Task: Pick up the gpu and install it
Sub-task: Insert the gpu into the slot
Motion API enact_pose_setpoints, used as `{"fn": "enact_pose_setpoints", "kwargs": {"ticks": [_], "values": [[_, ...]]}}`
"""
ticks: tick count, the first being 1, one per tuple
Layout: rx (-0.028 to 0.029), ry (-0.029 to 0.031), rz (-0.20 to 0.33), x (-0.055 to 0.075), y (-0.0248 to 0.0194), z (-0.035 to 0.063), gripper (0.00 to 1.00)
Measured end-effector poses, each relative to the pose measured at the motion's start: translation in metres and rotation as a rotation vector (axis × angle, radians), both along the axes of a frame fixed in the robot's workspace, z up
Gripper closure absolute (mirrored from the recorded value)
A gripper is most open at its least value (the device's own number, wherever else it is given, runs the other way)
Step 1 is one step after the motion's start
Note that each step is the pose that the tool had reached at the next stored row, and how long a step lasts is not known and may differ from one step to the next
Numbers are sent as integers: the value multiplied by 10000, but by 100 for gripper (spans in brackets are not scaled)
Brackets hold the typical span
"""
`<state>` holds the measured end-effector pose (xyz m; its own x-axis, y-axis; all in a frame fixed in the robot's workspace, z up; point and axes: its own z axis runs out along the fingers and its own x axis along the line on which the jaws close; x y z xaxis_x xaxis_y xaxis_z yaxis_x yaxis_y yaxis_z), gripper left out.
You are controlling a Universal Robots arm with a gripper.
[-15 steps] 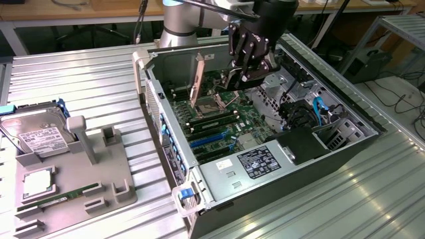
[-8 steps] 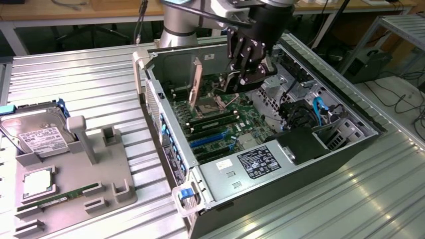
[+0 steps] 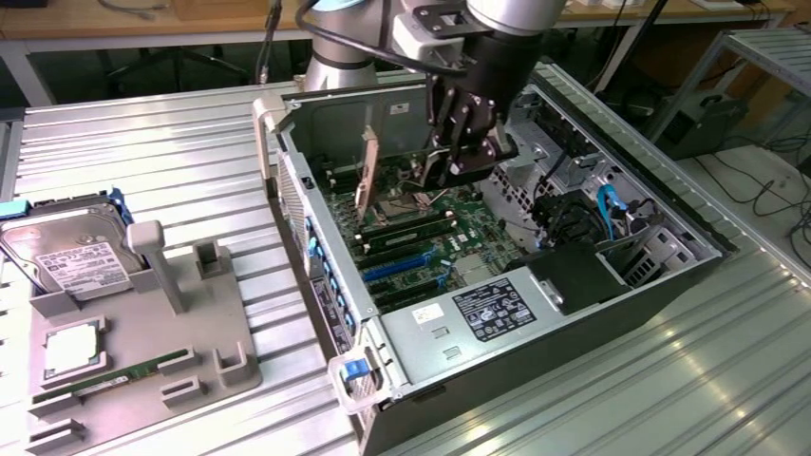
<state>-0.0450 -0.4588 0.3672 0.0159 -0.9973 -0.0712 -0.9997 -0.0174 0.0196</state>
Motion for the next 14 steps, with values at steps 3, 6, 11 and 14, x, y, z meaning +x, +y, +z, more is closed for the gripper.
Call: {"fn": "enact_pose_setpoints", "kwargs": {"ticks": [3,6,11,14], "values": [[1,-1,-256,0,0,-62,73],[0,-6,-281,-1,-8,-86,73],[8,-6,-279,-15,-10,-127,73],[12,-6,-278,-15,-11,-188,73]]}}
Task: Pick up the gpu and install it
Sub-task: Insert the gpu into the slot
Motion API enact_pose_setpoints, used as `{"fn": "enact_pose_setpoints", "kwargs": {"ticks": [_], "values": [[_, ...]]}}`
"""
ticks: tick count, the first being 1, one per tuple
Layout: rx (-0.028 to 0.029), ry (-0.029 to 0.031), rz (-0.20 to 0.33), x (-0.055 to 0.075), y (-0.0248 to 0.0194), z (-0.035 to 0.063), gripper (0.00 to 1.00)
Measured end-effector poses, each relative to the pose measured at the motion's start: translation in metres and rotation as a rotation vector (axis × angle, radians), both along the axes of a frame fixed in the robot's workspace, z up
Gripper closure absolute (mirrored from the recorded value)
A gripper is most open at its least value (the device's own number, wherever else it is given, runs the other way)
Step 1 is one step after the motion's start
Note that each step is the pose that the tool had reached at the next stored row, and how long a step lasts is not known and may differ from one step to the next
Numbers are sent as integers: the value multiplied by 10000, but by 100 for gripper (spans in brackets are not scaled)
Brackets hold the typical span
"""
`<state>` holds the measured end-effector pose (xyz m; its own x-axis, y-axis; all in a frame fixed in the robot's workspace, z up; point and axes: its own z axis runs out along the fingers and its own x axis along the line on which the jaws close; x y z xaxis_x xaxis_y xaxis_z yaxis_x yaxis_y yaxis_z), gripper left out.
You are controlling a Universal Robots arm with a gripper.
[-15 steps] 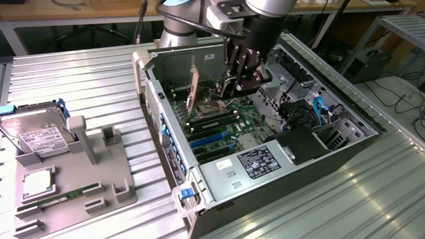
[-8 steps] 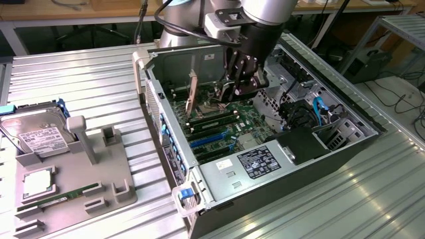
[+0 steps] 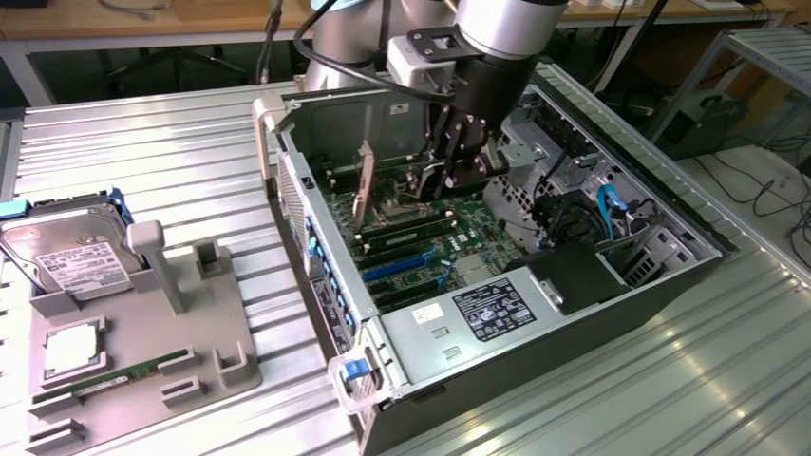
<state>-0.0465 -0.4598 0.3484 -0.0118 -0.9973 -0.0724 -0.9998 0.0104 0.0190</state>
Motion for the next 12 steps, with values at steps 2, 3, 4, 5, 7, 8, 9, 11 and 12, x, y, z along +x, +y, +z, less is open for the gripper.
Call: {"fn": "enact_pose_setpoints", "kwargs": {"ticks": [2,3,4,5,7,8,9,11,12], "values": [[0,-1,-1,-4,0,-52,73],[27,-40,10,-9,-4,-55,73],[40,-78,15,-9,-8,-64,73],[40,-113,16,-9,-8,-71,73],[37,-186,18,-9,-9,-86,73],[38,-200,18,-9,-9,-104,73],[38,-201,19,-9,-7,-122,73],[38,-201,18,-9,-2,-158,73],[36,-200,19,-9,-1,-181,73]]}}
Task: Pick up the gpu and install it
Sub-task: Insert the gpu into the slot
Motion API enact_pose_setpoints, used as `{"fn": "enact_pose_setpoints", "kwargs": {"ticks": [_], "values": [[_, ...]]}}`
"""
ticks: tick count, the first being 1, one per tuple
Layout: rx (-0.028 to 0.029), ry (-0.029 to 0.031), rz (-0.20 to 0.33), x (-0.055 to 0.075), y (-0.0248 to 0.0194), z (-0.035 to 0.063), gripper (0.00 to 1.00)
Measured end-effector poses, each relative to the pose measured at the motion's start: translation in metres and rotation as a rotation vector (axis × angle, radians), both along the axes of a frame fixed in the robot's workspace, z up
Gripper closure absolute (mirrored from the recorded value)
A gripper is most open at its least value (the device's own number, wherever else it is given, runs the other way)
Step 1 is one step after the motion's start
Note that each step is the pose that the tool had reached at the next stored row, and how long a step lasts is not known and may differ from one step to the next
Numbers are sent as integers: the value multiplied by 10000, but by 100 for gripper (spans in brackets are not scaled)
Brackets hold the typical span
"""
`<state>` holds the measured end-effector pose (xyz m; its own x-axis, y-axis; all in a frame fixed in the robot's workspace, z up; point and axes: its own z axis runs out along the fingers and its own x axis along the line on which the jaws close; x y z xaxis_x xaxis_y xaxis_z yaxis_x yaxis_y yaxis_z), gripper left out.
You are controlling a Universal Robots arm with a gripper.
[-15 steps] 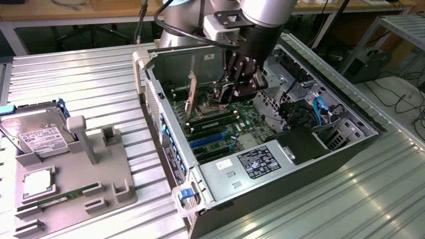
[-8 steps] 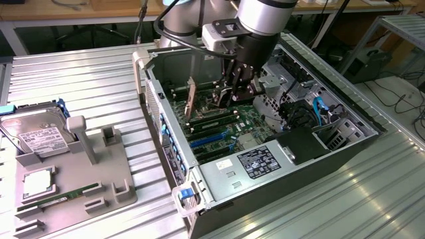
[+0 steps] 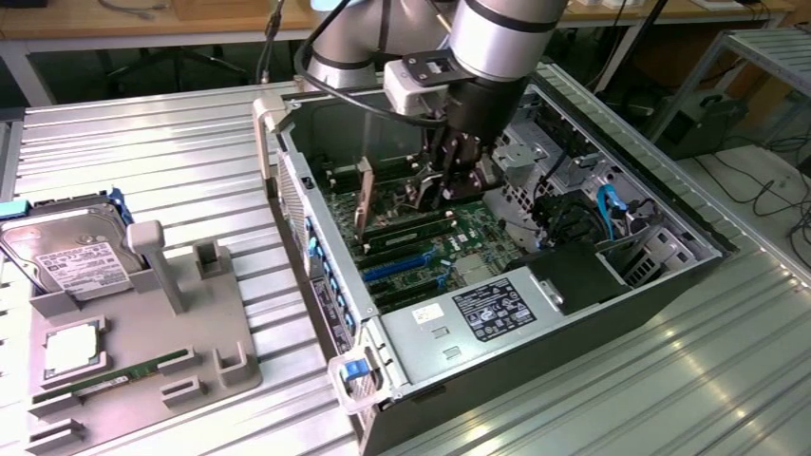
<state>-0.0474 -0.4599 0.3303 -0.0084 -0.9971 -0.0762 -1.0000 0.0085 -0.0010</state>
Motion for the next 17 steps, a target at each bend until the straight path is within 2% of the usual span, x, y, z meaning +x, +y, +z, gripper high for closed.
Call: {"fn": "enact_pose_setpoints", "kwargs": {"ticks": [1,3,4,9,14,17], "values": [[-17,1,0,0,0,-14,73],[-130,5,-1,-2,1,-41,73],[-262,8,-1,-2,3,-54,73],[-253,8,0,-60,3,-147,73],[-195,5,195,-153,-12,-245,73],[-195,6,206,-154,-13,-310,73]]}}
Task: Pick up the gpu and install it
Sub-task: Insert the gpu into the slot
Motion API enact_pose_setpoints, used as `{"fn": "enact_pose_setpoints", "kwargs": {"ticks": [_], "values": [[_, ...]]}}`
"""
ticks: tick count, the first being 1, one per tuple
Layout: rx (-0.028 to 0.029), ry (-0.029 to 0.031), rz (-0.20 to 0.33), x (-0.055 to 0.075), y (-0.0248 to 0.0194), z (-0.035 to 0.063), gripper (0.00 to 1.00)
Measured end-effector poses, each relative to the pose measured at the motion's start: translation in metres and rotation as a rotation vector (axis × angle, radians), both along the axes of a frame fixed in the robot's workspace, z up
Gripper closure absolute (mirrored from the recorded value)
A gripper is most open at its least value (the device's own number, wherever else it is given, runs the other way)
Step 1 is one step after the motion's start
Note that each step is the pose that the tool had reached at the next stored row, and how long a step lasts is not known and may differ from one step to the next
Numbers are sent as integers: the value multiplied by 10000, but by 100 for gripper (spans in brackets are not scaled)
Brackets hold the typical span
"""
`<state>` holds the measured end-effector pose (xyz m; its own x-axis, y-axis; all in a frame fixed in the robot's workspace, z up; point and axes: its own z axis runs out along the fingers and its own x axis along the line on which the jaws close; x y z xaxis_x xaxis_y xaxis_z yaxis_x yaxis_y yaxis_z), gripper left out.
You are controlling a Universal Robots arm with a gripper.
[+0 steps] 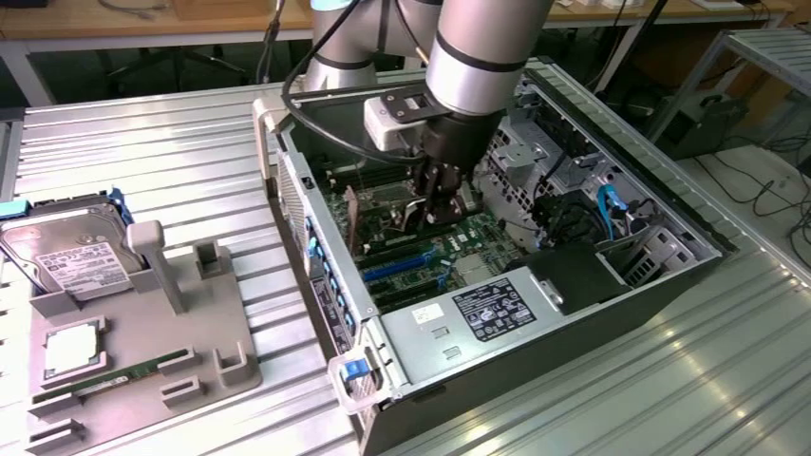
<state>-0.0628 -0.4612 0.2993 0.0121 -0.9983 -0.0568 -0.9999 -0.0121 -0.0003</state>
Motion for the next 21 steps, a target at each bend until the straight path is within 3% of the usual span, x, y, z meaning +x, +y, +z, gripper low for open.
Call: {"fn": "enact_pose_setpoints", "kwargs": {"ticks": [6,10,21], "values": [[0,0,-1,-38,-2,-84,73],[1,-1,-2,-40,-35,-143,73],[1,-1,1,-76,-58,-263,73]]}}
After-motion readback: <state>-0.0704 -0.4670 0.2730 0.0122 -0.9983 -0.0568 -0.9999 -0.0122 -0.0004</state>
